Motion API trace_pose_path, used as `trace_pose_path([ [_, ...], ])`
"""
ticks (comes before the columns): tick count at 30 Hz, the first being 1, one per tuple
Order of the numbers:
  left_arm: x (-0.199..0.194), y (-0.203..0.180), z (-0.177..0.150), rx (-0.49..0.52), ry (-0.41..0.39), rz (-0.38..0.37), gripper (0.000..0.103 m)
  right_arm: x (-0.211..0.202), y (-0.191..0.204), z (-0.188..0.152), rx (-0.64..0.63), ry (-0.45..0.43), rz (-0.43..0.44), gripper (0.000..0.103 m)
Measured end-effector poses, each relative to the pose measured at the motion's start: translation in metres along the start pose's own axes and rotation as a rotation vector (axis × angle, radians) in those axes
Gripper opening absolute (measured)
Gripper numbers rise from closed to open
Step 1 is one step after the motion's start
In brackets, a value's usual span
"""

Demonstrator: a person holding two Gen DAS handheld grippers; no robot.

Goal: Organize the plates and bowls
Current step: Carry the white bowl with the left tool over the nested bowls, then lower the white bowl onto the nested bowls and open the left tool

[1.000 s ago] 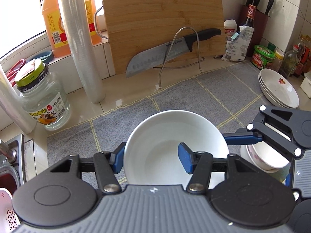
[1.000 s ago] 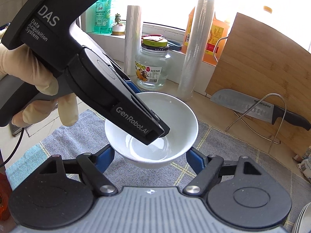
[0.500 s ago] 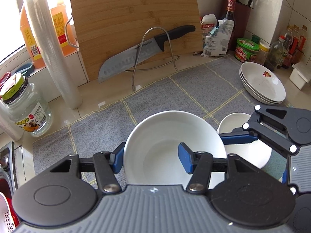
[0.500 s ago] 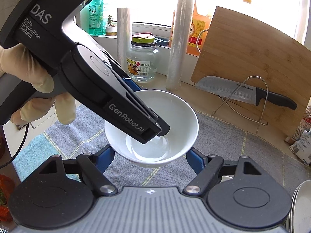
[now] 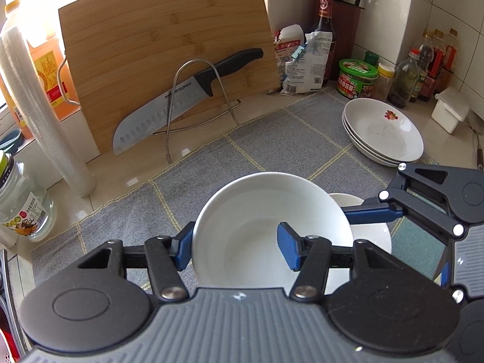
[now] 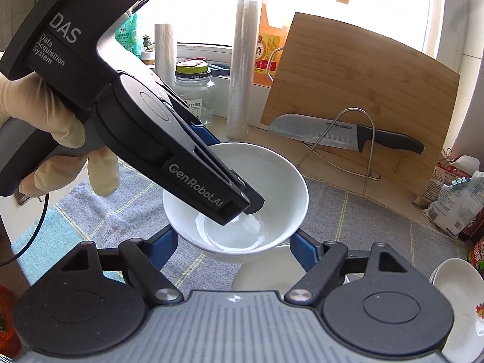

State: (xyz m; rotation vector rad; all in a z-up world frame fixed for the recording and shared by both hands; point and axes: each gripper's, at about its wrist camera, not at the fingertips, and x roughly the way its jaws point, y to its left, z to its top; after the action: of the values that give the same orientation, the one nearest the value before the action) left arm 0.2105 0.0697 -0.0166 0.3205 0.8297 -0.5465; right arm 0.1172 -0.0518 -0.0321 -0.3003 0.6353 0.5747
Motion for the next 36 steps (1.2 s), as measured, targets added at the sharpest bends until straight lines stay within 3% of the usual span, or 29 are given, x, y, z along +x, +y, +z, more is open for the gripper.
trace_pose_path([
  [19, 0.023, -0.047, 0.025, 0.097, 0.015, -0.072, 0.056, -0.027, -0.037, -0.024, 0.073, 0.012, -0.07, 0.084],
  [36, 0.038, -0.061, 0.017, 0.104, 0.071, -0.119, 0.056, -0.026, -0.044, -0.043, 0.094, 0.071, -0.056, 0.084],
])
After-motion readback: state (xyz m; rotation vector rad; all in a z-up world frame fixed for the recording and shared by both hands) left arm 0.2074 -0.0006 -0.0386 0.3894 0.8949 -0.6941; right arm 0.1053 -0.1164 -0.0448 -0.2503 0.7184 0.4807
